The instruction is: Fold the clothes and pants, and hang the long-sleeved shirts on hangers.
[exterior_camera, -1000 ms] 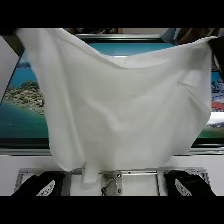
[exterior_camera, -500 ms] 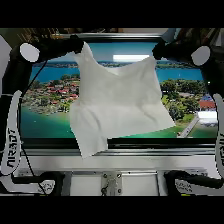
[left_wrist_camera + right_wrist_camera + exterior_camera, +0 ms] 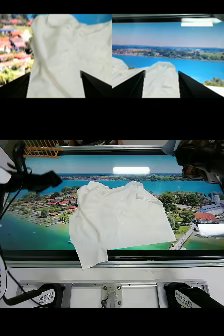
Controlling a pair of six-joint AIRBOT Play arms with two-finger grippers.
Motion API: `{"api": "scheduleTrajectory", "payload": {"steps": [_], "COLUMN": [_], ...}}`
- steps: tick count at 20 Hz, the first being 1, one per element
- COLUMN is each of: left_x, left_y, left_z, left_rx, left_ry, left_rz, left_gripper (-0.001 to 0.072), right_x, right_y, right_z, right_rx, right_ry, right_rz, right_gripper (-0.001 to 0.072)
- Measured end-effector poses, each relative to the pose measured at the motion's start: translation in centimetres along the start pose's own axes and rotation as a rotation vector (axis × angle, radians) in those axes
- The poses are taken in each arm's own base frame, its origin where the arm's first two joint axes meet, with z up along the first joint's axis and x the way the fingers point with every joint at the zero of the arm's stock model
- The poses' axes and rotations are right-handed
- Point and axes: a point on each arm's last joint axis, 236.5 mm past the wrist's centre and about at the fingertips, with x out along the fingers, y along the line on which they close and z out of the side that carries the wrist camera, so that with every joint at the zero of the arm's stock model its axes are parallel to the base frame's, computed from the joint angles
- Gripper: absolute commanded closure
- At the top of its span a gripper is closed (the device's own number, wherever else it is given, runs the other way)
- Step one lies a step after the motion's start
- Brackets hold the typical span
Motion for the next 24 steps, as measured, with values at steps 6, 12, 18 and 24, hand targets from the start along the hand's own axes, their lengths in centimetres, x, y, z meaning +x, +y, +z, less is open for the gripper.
{"api": "scheduleTrajectory", "payload": {"steps": [6,12,18,24], "left_x": [3.2,6.0,8.7,10.6], "left_y": [5.9,7.1,4.3,2.0], "left_z": [-18.1,-27.0,-28.3,-27.1], "left_rx": [-0.242,-0.403,-0.442,-0.366], "left_ry": [0.316,0.466,0.478,0.457], "left_rz": [0.069,0.077,0.021,-0.004], "left_gripper": [0.0026,0.0025,0.0027,0.0700], "right_x": [-7.1,-9.5,-9.9,-9.9], "right_y": [2.0,3.9,4.7,4.2], "right_z": [-6.6,-9.6,-10.0,-10.1], "right_rx": [-0.001,0.050,0.075,0.080], "right_ry": [0.097,0.119,0.121,0.124], "right_rz": [0.041,0.113,0.147,0.134], "right_gripper": [0.0274,0.0274,0.0274,0.0272]}}
